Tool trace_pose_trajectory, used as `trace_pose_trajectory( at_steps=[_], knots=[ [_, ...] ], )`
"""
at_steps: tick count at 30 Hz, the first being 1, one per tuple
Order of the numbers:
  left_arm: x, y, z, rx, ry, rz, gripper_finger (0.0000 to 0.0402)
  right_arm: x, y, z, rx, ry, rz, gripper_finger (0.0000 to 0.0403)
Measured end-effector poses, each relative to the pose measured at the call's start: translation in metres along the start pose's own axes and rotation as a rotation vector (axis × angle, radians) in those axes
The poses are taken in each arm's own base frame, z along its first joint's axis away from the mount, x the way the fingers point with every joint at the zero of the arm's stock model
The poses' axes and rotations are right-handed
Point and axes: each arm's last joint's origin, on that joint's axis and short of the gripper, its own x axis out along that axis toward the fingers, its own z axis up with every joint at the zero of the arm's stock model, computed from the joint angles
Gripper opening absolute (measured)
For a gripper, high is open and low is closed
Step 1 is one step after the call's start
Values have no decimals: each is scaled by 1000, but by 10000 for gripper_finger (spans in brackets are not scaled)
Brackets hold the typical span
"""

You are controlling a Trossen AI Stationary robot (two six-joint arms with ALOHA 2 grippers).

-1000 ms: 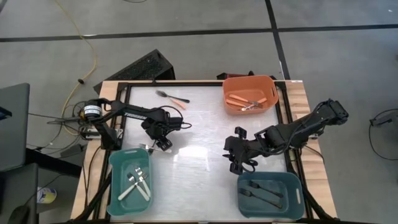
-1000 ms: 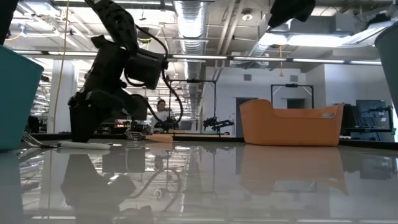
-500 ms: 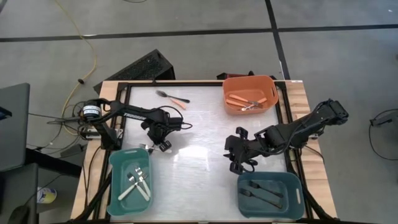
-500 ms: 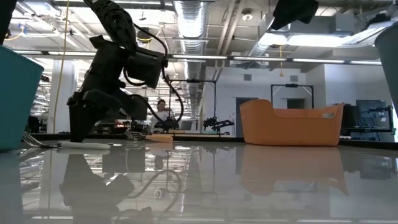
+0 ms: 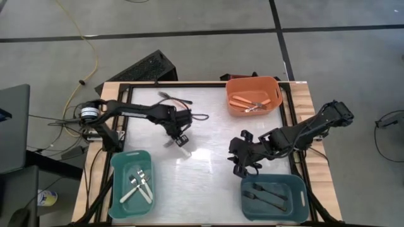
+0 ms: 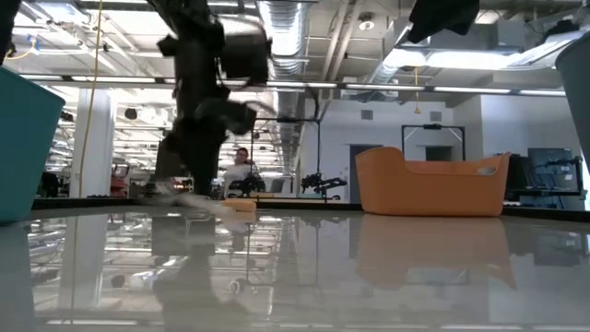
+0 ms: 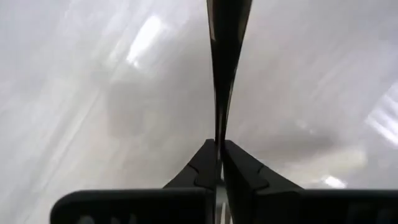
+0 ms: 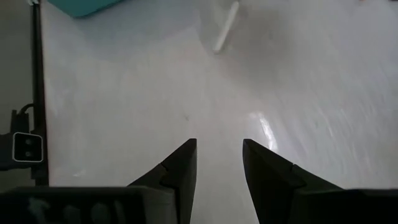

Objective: Sort silverware by color (type)
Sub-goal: Put the black fork into the blue bin

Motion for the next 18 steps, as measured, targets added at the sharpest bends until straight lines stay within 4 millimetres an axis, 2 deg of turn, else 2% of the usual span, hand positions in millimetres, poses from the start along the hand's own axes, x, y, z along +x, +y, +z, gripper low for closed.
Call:
trace_pose_trajectory(
  at_steps=[3, 6, 12, 15, 18],
  knots=[
    [-26, -5, 9, 8, -139, -40, 1, 0, -1, -1, 19, 15, -13, 152],
    [-63, -11, 19, 9, -373, -112, 0, 0, -2, -2, 34, 22, -19, 152],
    [-118, -6, 11, 14, -670, -123, 0, 0, -3, -3, 85, 31, -26, 152],
    [-133, -1, 5, 21, -747, -57, 0, 0, -2, -3, 119, 31, -26, 152],
    [-139, 2, 1, 41, -769, -7, 0, 0, -2, -4, 153, 32, -24, 152]
  ],
)
